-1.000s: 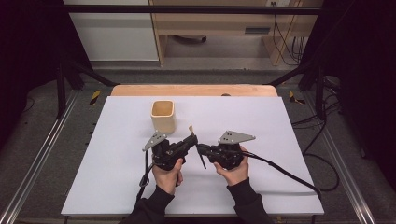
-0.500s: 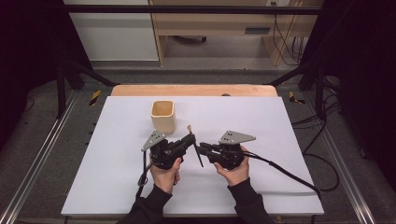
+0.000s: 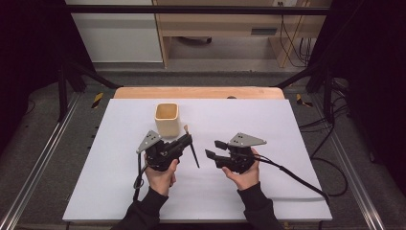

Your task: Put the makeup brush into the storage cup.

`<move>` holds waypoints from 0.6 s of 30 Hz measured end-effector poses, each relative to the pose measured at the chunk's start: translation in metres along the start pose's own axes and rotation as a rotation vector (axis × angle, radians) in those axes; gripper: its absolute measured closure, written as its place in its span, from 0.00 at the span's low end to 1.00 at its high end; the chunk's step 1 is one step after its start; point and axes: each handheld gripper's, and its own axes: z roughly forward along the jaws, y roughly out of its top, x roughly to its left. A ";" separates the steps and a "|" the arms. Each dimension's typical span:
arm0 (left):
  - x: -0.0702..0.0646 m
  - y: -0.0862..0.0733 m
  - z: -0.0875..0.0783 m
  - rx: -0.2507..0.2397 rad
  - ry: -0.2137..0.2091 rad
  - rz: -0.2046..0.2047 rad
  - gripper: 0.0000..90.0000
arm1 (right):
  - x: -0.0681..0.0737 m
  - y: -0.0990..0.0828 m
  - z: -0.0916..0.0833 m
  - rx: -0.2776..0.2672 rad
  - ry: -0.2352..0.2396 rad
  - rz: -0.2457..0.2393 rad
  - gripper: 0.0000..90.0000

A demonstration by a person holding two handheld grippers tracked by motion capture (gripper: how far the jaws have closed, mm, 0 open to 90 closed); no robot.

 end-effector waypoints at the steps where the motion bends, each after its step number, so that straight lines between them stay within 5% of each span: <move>1: 0.001 0.001 -0.001 0.004 0.002 0.003 0.92 | -0.002 0.000 -0.001 0.001 -0.020 0.003 0.47; 18: 0.012 0.013 -0.012 0.027 0.021 0.054 0.92 | -0.016 -0.007 -0.012 0.052 -0.141 0.021 0.23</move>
